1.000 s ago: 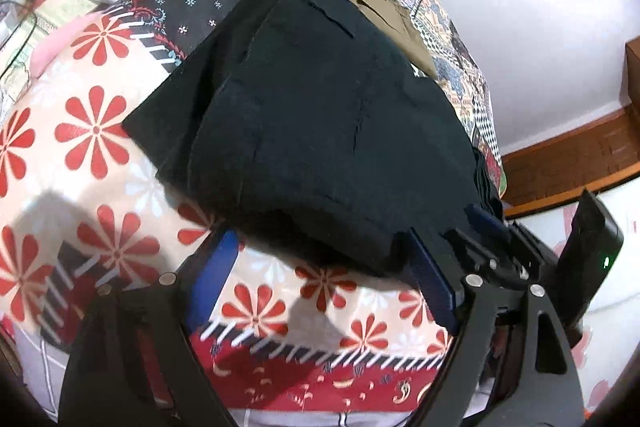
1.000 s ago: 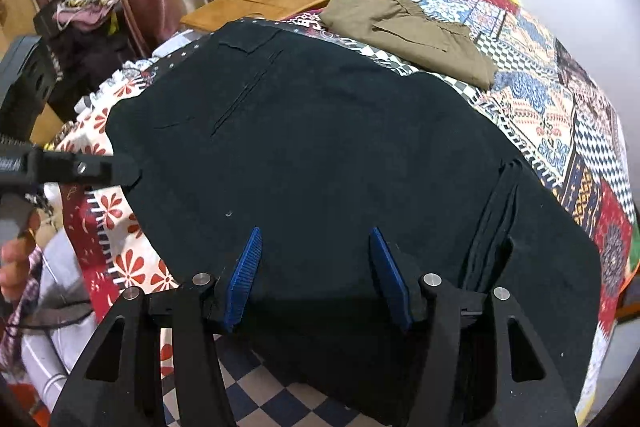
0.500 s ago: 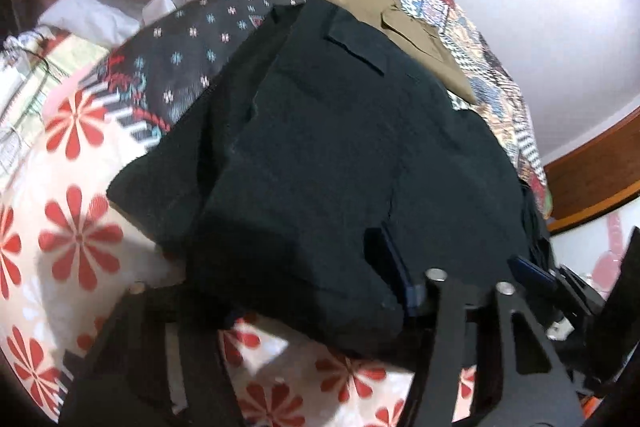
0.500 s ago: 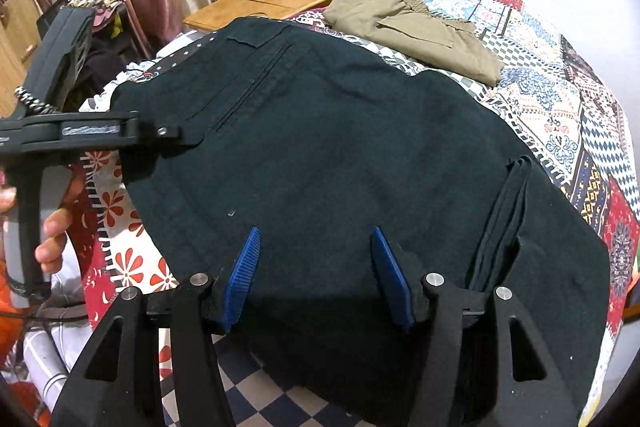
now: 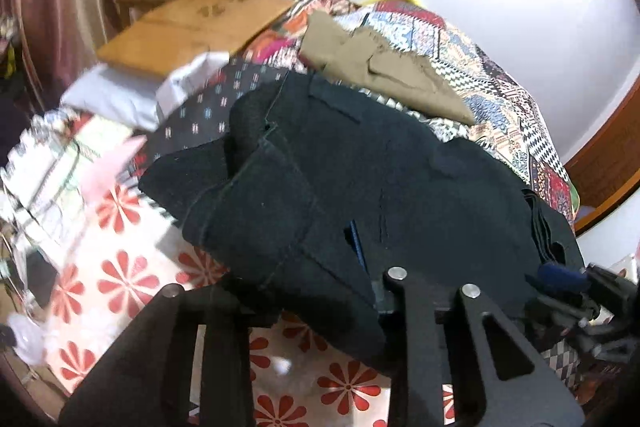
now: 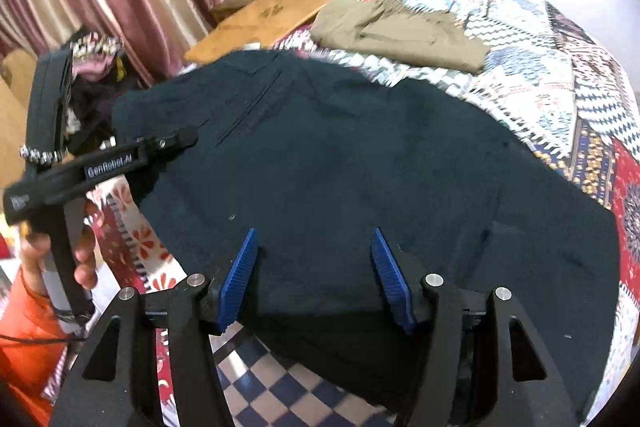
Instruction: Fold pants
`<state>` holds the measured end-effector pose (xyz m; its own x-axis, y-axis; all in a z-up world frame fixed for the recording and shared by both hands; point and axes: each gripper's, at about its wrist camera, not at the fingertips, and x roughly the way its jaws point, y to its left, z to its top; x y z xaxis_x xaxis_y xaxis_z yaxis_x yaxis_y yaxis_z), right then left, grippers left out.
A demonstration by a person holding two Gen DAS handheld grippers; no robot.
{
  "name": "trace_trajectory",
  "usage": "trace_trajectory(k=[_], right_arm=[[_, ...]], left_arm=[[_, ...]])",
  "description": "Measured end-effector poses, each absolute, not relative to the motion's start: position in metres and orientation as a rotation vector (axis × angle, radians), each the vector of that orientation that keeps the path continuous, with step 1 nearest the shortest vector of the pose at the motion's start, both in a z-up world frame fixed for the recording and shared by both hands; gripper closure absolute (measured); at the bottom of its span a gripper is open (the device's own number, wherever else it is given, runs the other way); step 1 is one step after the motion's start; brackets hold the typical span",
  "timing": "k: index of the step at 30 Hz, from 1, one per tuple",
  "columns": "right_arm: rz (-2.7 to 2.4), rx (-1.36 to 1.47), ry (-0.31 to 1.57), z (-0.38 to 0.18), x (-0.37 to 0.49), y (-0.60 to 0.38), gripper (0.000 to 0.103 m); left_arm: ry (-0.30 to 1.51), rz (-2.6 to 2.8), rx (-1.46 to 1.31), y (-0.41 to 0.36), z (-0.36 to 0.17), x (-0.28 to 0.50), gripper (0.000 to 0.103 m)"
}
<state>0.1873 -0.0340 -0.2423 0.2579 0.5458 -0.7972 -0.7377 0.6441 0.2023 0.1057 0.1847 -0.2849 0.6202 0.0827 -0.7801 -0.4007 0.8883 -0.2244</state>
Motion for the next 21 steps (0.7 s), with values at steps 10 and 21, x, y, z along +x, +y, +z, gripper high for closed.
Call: trace_trajectory(k=[10, 21], right_arm=[[0.717, -0.099, 0.858, -0.203, 0.210, -0.115, 0.047], [0.587, 0.005, 0.994, -0.249, 0.221, -0.181, 0.047]], left_arm=[[0.766, 0.261, -0.306, 0.161, -0.232, 0.112, 0.077], [0.673, 0.160, -0.167, 0.102, -0.174, 0.144, 0.078]])
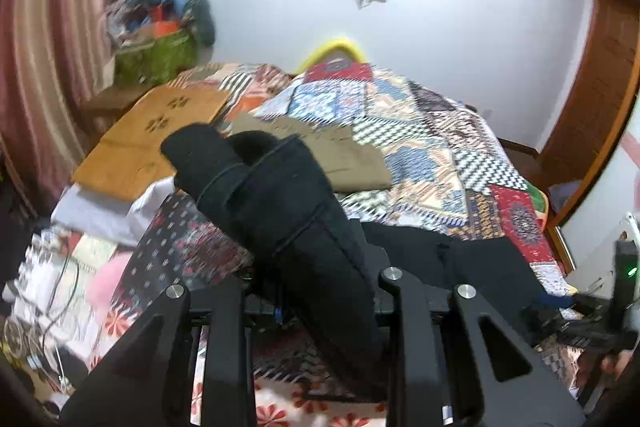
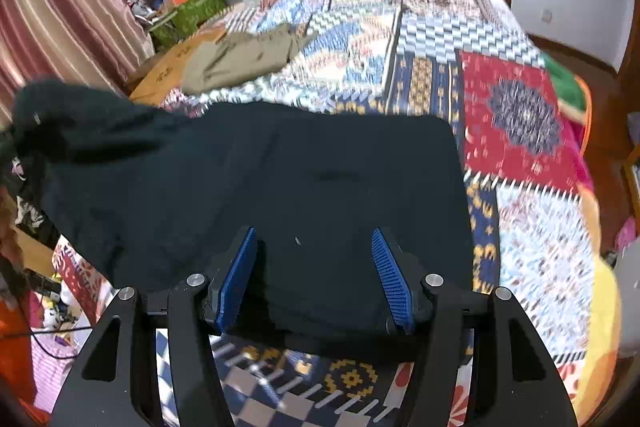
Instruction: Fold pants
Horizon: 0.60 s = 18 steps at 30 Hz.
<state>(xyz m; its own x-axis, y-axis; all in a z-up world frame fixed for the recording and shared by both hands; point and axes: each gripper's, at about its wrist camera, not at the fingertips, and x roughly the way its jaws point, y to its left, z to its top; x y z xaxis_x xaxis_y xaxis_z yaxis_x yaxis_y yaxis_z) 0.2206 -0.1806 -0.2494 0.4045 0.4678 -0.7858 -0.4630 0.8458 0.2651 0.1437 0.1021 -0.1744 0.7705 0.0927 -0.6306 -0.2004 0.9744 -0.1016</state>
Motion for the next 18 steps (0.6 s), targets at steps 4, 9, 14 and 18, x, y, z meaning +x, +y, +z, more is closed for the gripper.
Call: trace_trajectory(k=[4, 9, 14, 18], right_arm=[[0.604, -0.003, 0.988, -0.258, 0.217, -0.176, 0.044], [0.640, 0.049, 0.979, -0.255, 0.217, -0.187, 0.044], [0.639, 0.144, 0.940, -0.244, 0.213, -0.215, 0.044], [0.588, 0.137, 0.928, -0.243, 0.212, -0.234, 0.044]], left_arm=[[0.660, 0.098, -0.131, 0.076, -0.161, 0.157, 0.080], [0.660, 0.006, -0.109, 0.040, -0.152, 0.177, 0.085], [0.689, -0.093, -0.106, 0.002, -0.155, 0.198, 0.087], [0.723, -0.142, -0.082, -0.030, -0.165, 0.214, 0.088]])
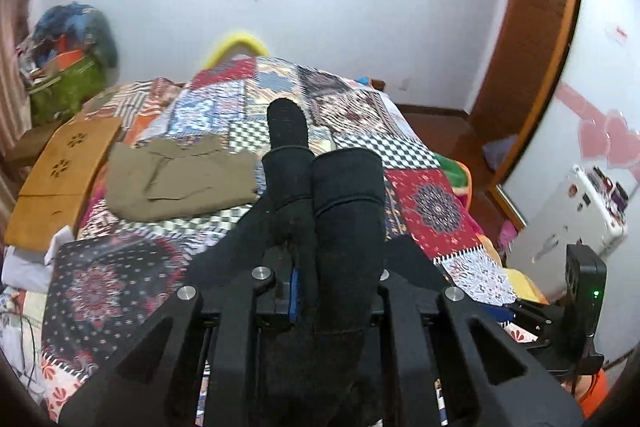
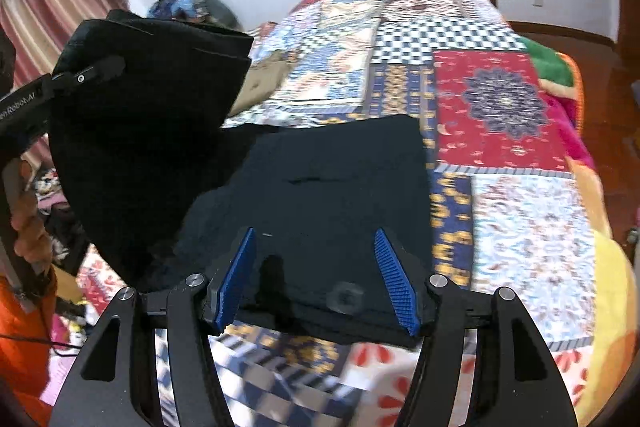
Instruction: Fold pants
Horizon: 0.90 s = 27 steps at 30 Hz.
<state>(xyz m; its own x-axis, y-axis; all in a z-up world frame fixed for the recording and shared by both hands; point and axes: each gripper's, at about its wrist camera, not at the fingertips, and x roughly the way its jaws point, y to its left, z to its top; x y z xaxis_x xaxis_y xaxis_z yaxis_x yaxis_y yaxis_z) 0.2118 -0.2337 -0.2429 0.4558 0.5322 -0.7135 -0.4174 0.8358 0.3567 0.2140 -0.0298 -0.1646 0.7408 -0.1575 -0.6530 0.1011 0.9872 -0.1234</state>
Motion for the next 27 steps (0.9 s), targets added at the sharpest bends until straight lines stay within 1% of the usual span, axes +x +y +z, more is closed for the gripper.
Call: trace_trajectory(k=[3, 5, 10, 15, 19, 27], right_arm=[[0.580, 0.116, 0.983, -0.260, 0.218, -0.233, 0.044], [0.588, 0.124, 0.985, -0.268, 0.217, -0.232, 0.044], [0.612, 0.173, 0.991, -0.269, 0.220, -0.236, 0.043], [0.607, 0.161, 0.981, -0.265, 0.214, -0.235, 0.043], [0.594, 0.180, 0.962, -0.252, 0.213, -0.249, 0.043], [0.422, 0.197, 0.909, -0.230, 0.193, -0.314, 0.043]], left_arm=[[0.739, -0.161, -0.078, -0.046, -0.170, 0.219, 0.088], [0.745, -0.177, -0.076, -0.055, -0.170, 0.222, 0.088], [0.742, -0.235, -0.058, -0.077, -0.164, 0.226, 0.088], [0.744, -0.324, -0.027, -0.111, -0.162, 0.222, 0.088], [0.783, -0.373, 0.029, -0.143, -0.182, 0.220, 0.088], [0.950, -0.443, 0.058, -0.180, -0.239, 0.222, 0.088]])
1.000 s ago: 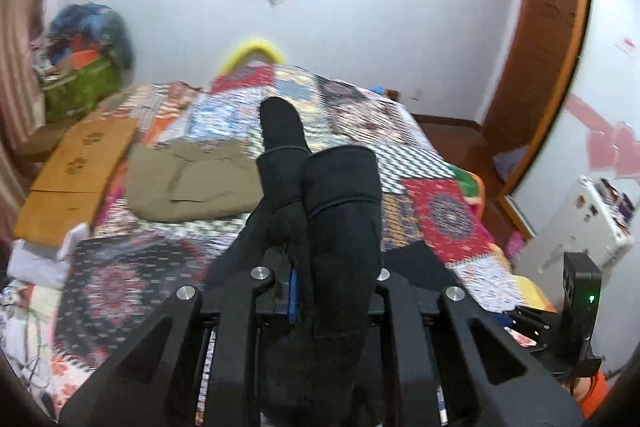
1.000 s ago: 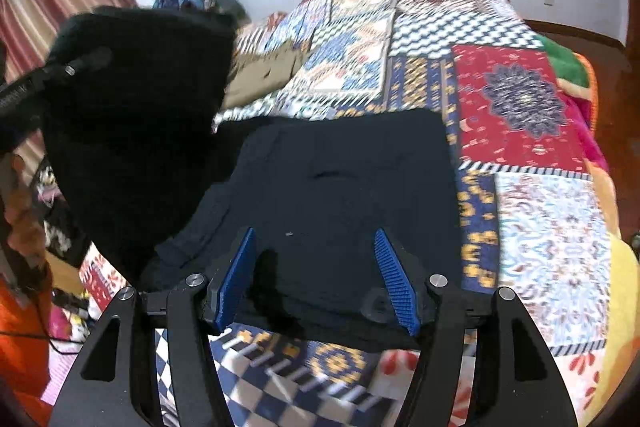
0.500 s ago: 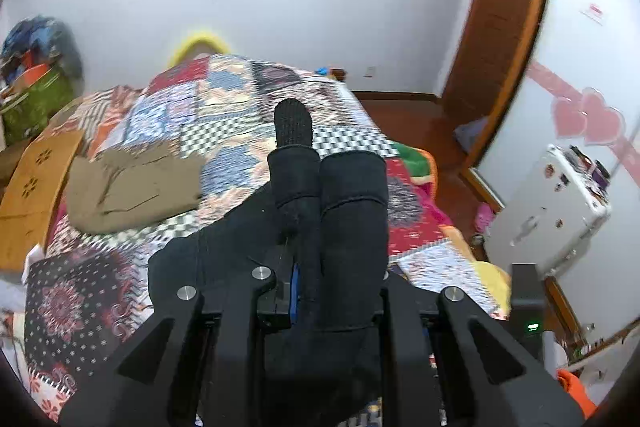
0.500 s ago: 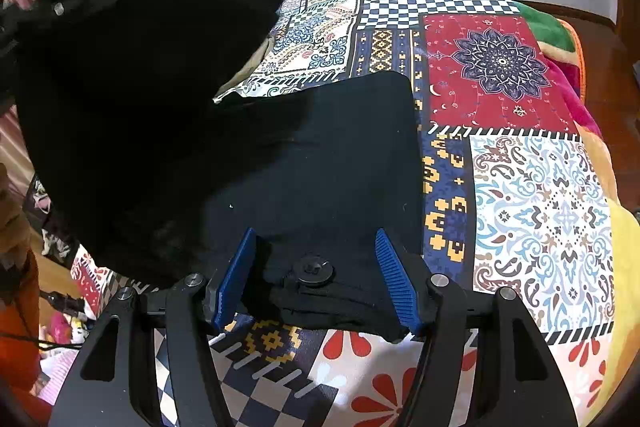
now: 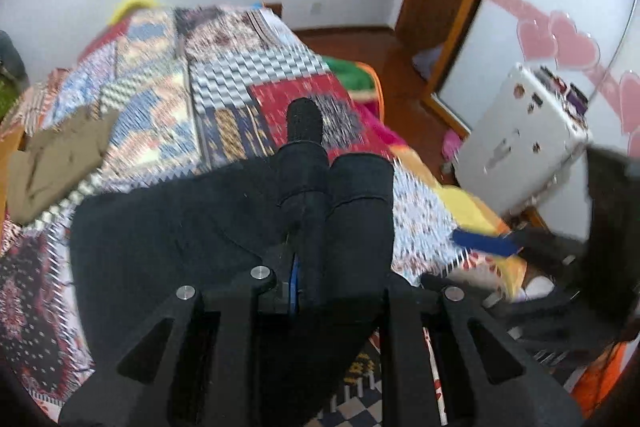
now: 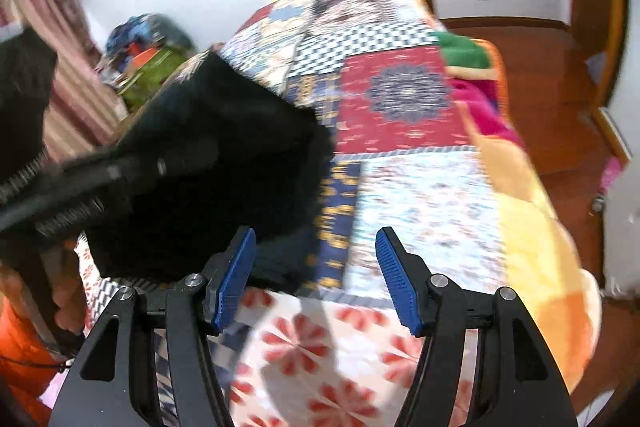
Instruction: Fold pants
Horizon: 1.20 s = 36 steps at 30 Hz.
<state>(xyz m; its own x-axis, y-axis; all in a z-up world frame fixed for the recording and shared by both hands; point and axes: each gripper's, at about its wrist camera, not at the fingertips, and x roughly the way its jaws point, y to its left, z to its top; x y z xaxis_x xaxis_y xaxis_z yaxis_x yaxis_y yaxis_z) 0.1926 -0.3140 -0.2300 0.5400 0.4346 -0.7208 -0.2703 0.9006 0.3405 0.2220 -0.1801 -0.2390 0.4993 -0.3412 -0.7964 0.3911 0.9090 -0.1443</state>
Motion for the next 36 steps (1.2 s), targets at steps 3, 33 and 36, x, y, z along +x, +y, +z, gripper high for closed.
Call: trace_trajectory(k=[3, 33, 36], right_arm=[[0.368, 0.212, 0.902, -0.227, 0.185, -0.335, 0.043], [0.493, 0.085, 0.913, -0.226, 0.193, -0.248, 0.043], [0.487, 0.041, 0.946, -0.240, 0.192, -0.242, 0.042]], left_arm=[[1.007, -0.446, 0.083, -0.189, -0.254, 0.218, 0.086], [1.070, -0.215, -0.053, -0.026, -0.261, 0.192, 0.033], [1.092, -0.229, -0.108, -0.016, -0.279, 0.190, 0.027]])
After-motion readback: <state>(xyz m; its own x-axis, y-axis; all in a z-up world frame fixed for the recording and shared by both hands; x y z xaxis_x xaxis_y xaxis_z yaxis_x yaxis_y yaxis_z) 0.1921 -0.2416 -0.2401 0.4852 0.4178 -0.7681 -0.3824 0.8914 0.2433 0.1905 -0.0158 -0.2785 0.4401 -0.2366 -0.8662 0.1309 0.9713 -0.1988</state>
